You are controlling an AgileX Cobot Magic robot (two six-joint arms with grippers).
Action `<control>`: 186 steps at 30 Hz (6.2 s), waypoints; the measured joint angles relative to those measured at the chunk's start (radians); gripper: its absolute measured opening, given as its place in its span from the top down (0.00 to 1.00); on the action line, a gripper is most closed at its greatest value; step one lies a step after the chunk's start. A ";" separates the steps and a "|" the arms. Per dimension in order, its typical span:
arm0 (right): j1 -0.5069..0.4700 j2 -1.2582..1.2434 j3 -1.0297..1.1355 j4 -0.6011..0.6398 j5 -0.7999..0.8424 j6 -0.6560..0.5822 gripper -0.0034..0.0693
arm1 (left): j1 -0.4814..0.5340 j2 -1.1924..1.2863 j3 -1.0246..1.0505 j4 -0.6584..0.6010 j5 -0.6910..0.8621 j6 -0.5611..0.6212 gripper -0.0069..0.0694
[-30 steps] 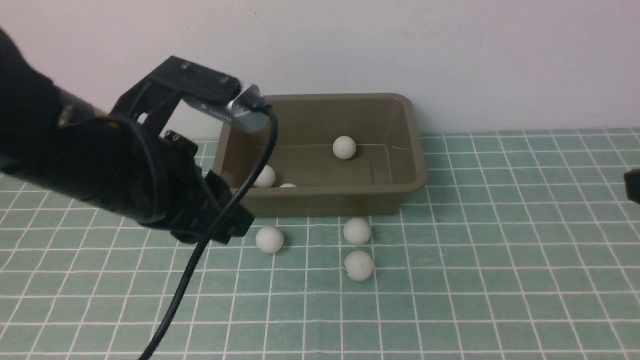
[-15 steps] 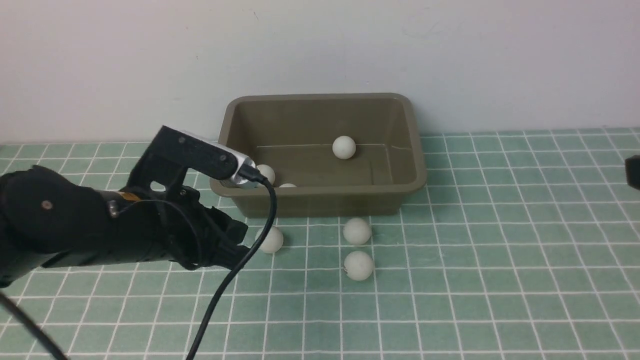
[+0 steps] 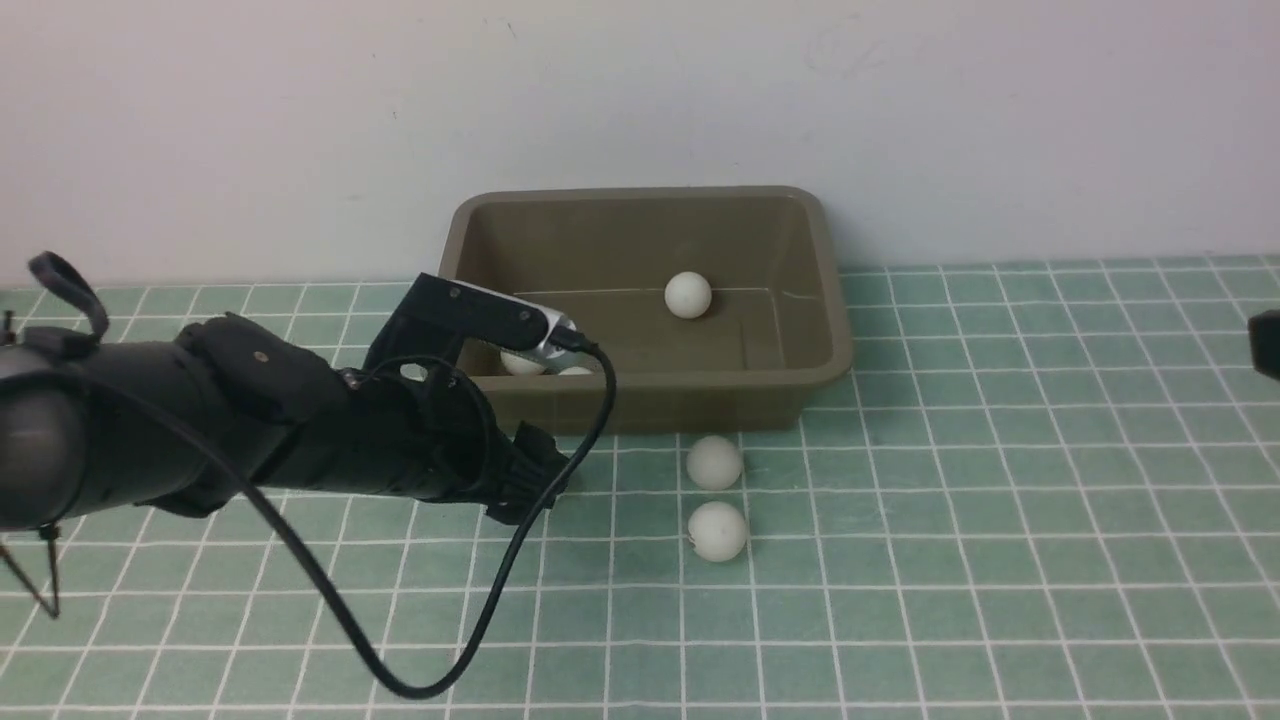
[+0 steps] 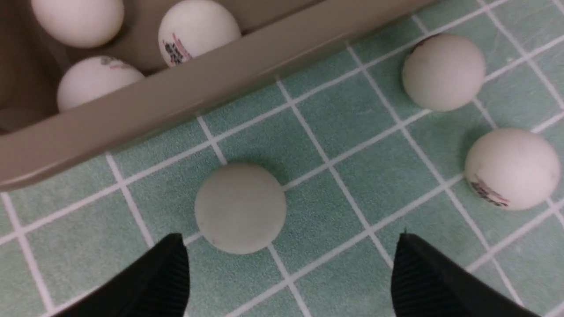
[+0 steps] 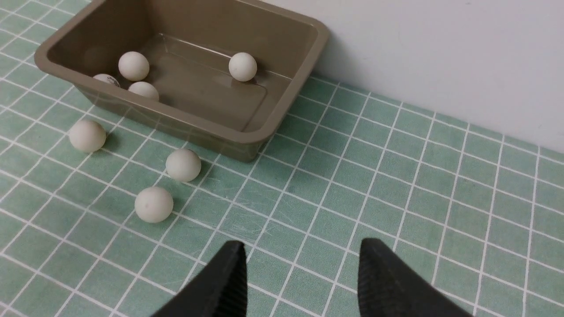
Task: Put the table tennis balls in the box on the green coffee tablecloth.
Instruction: 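Reach for and grasp a ping pong ball on the table beside the basket, then drop the ball into the bin, then reach for and grasp a ping pong ball on the table beside the basket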
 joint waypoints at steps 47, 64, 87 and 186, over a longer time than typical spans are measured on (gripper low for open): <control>0.000 0.000 0.000 0.000 0.000 0.004 0.51 | 0.000 0.208 -0.109 -0.118 -0.062 0.083 0.47; 0.000 0.000 0.000 0.000 0.000 0.004 0.51 | -0.001 -0.007 -0.153 -0.323 0.141 0.408 0.47; 0.000 0.000 0.000 0.000 0.000 0.004 0.51 | -0.001 -0.001 -0.289 -0.685 -0.114 0.915 0.32; 0.000 0.001 0.000 0.023 0.054 0.004 0.51 | -0.381 0.299 -0.164 0.014 -0.280 -0.112 0.39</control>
